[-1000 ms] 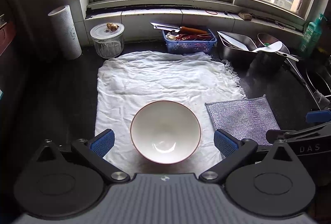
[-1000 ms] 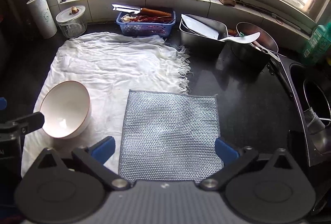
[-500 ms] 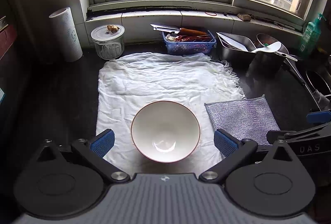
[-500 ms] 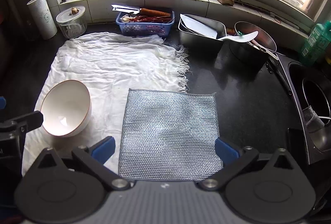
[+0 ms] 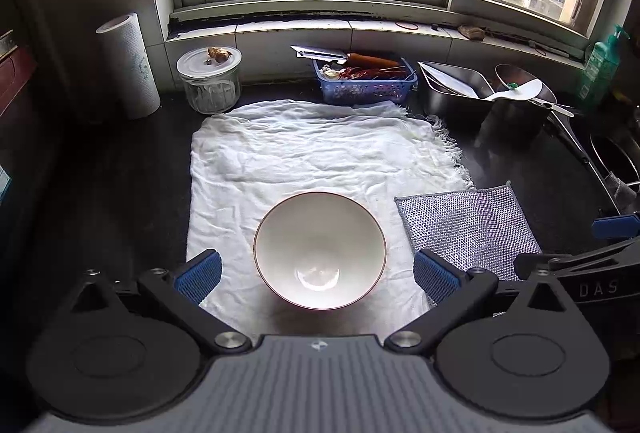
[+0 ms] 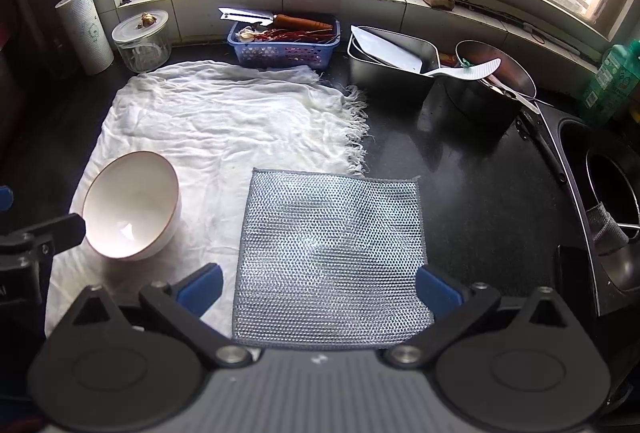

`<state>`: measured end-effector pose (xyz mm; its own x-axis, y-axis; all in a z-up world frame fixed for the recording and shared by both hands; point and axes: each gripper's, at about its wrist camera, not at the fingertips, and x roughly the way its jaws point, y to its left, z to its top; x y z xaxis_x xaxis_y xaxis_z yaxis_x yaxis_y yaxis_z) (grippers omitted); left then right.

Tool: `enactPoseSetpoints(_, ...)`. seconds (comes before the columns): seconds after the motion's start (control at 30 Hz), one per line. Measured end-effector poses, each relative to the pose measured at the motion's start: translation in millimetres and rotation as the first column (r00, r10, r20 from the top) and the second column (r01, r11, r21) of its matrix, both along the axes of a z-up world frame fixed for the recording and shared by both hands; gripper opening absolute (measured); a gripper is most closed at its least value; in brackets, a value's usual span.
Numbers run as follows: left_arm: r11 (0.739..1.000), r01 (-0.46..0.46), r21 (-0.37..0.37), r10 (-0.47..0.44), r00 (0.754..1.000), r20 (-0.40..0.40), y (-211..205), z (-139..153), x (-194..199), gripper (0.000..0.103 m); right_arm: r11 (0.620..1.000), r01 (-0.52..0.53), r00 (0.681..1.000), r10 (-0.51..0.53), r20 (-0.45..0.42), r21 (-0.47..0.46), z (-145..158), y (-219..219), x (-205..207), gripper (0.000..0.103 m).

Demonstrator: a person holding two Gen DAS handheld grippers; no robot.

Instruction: Clean bowl

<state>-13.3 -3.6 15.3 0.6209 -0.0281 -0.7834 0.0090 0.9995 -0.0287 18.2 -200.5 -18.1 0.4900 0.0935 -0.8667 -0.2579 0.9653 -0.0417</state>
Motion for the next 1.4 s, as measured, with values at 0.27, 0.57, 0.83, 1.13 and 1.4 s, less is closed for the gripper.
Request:
enactPoseSetpoints(0.27, 1.0, 0.002, -0.004, -0.002, 1.0, -0.003, 0.4, -1.8, -0.5, 0.103, 1.0, 0.003, 1.0, -0.003, -0.005, 0.0, -1.0, 1.0, -1.1, 0.103)
enactPoseSetpoints(0.57, 1.0, 0.001, -0.011, -0.001, 1.0, -0.009, 0.5, -4.2, -0.6, 0.103, 1.0, 0.003, 1.0, -0.003, -0.013, 0.0, -2.8, 1.6, -1.0, 0.103)
enactPoseSetpoints(0.83, 1.0, 0.001, -0.017, -0.001, 1.0, -0.02, 1.2, -7.3, -0.3, 0.103, 1.0, 0.005, 1.0, -0.005, -0.028, 0.001, -6.2, 1.4, -1.2, 0.103)
enactPoseSetpoints(1.13, 1.0, 0.004, -0.021, -0.005, 0.999, -0.036, 0.8, -11.2, -0.1, 0.103, 1.0, 0.012, 0.999, -0.013, -0.04, -0.004, -9.5, 0.0, -1.6, 0.103)
enactPoseSetpoints(1.4, 1.0, 0.006, -0.02, -0.007, 0.999, -0.044, -0.4, -13.1, 0.6, 0.103, 1.0, 0.019, 0.999, -0.02, -0.048, -0.006, -11.6, -2.2, -1.3, 0.103)
